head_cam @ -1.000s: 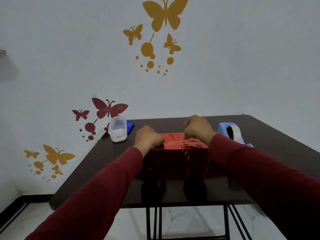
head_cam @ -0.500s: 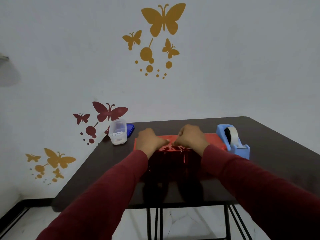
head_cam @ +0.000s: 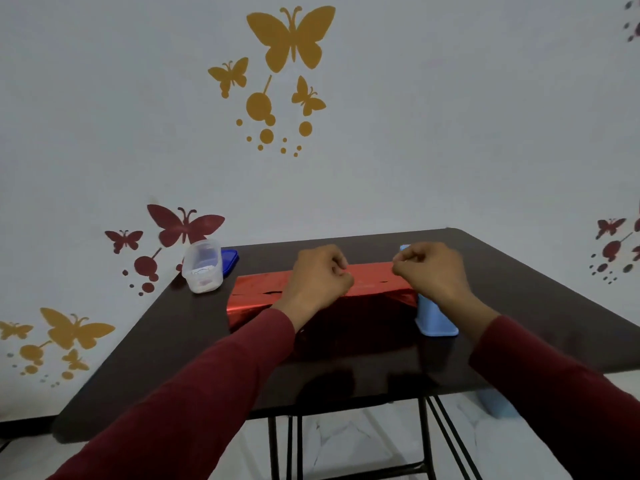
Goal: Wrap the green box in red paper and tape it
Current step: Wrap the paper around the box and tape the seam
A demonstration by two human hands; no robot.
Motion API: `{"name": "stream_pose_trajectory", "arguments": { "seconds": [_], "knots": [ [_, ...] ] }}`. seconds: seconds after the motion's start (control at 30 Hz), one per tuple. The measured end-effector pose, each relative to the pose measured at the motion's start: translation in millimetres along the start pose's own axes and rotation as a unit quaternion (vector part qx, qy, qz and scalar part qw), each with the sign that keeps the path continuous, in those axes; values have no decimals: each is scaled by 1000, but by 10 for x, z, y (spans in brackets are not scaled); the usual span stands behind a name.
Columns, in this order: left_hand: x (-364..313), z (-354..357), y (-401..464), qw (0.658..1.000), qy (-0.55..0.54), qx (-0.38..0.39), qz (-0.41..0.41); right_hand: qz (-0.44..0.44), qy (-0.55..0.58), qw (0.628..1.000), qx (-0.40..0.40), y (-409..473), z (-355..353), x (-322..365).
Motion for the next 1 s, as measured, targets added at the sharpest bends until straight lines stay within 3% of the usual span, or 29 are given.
{"name": "stream_pose_trajectory", "arguments": {
  "seconds": [0.13, 0.2, 0.27, 0.37, 0.53, 0.73, 1.0],
  "knots": [
    [-437, 512, 2, 991, -30, 90, 95, 58, -63, 995, -57, 7, -490, -397],
    [-597, 738, 17, 984, -11, 127, 124, 104, -97, 989, -28, 49, -579, -550],
    [-706, 929, 51, 978, 37, 147, 141, 175, -36, 983, 26, 69, -559, -683],
    [-772, 1089, 129, 974, 75, 152, 150, 279, 145, 940, 135, 29, -375, -777],
    [-778, 1109, 234, 977, 66, 144, 143, 331, 189, 901, 208, 37, -251, -729],
    [-776, 1102, 216, 981, 36, 131, 141, 293, 305, 891, 164, 129, -283, -541],
    [-815, 1109, 198, 976, 56, 168, 129, 230, 387, 893, 1, -242, -260, -850]
  ]
}}
Point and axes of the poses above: each hand's wrist, its own y-axis towards the middle knuckle, its own z-axis out of the palm, x = y × z, the point moved 6 cm from there along y, towards the middle knuckle, and after that the axes turned 2 degrees about x, right-handed, at the moved point
